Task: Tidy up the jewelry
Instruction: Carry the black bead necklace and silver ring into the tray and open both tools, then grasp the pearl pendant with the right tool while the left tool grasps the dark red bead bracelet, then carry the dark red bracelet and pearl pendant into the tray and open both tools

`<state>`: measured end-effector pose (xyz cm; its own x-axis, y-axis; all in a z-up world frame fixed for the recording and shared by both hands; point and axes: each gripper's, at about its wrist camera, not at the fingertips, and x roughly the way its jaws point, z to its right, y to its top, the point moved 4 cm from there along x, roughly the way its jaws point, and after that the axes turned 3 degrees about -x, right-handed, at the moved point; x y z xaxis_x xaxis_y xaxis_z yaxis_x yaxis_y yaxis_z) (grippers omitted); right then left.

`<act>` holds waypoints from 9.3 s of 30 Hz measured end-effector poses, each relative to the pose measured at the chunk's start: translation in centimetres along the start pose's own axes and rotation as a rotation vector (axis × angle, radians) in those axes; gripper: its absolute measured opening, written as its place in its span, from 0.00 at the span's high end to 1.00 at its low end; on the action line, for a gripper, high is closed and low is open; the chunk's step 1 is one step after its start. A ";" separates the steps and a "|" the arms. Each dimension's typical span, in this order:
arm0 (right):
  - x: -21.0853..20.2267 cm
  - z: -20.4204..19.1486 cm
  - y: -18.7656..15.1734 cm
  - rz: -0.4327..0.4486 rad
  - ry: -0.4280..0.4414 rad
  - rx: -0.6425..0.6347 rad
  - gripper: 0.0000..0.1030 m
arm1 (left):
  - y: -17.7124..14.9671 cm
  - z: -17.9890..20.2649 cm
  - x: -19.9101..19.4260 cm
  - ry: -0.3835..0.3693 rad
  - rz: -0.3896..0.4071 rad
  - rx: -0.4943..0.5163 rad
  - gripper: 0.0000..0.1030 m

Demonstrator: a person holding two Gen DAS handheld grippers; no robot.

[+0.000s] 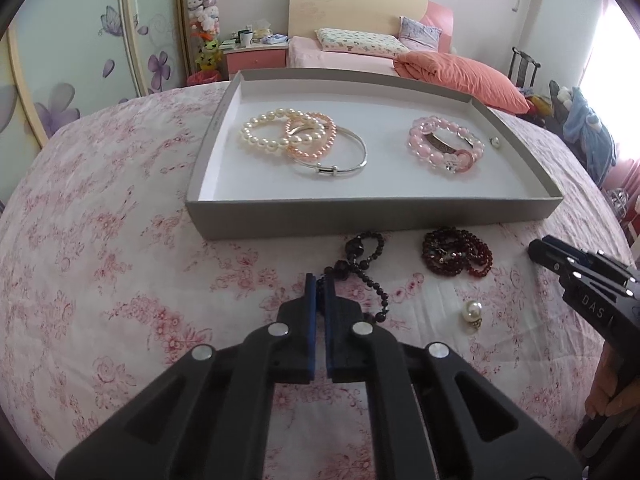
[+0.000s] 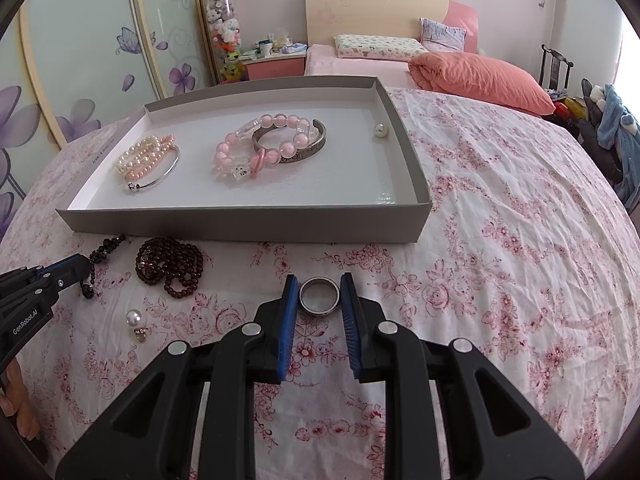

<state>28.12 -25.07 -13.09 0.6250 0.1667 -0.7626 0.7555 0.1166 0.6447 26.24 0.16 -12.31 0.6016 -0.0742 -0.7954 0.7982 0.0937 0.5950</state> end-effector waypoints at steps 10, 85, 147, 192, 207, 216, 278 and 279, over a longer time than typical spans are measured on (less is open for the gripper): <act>-2.3 -0.5 0.5 0.113 0.026 0.003 0.78 | 1.1 -1.6 -3.5 -0.105 0.103 -0.092 0.96; -11.1 -3.5 8.0 0.606 0.005 -0.071 0.78 | 8.1 2.8 -10.1 0.083 0.465 0.066 0.96; -2.9 -8.5 -1.4 0.057 0.275 -0.213 0.71 | 6.1 -4.0 -7.4 0.056 0.335 -0.111 0.64; -0.6 1.7 -1.0 -0.006 0.000 0.025 0.86 | 1.1 9.2 2.4 -0.023 -0.012 0.128 0.27; -0.6 1.3 -0.9 -0.007 0.003 0.016 0.86 | 1.3 8.4 2.7 0.005 0.011 0.093 0.80; -0.5 -0.2 -0.8 -0.010 -0.003 -0.047 0.86 | -0.5 2.1 0.0 0.052 0.002 0.070 0.83; -13.5 -2.5 2.8 0.511 0.042 -0.038 0.86 | 0.8 3.1 -13.7 0.003 0.433 0.075 0.89; -13.8 -2.5 2.8 0.523 0.040 -0.037 0.86 | 0.9 3.2 -14.0 -0.002 0.442 0.074 0.89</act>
<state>21.10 -24.59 -0.61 0.9082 0.2493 -0.3361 0.3365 0.0425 0.9407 18.65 -1.91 -0.28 0.8853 -0.0446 -0.4629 0.4647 0.0452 0.8843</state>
